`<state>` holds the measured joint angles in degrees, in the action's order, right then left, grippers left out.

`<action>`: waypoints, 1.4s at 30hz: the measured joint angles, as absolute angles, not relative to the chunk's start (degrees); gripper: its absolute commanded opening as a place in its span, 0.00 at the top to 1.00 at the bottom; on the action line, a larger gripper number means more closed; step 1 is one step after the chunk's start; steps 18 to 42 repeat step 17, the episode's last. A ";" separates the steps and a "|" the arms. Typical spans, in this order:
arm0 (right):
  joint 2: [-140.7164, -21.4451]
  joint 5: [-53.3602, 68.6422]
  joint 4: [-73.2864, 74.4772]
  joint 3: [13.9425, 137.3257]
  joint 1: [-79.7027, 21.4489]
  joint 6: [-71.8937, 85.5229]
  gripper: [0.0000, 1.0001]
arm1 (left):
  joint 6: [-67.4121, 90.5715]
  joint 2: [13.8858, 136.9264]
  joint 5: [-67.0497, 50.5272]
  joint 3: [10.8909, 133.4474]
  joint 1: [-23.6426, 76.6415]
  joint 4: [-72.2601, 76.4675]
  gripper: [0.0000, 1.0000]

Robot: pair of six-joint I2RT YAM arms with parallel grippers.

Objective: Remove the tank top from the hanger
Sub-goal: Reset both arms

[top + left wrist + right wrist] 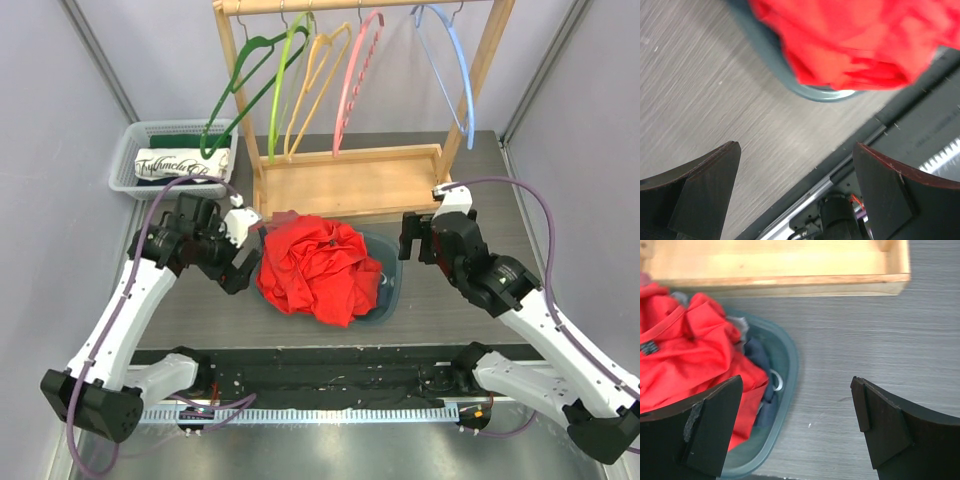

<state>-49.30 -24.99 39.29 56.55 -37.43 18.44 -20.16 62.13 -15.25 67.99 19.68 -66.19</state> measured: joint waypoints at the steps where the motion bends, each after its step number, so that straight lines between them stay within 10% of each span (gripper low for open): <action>1: -49.69 -26.65 39.29 56.58 -37.43 18.98 0.00 | -20.01 61.91 -14.85 66.96 18.31 -65.52 0.00; 17: -62.72 -36.82 35.62 60.97 -37.41 17.69 0.00 | -5.85 74.63 -13.17 57.82 0.80 -37.23 0.00; 42: -62.72 -36.82 35.62 60.97 -37.41 17.69 0.00 | -5.85 74.63 -13.17 57.82 0.80 -37.23 0.00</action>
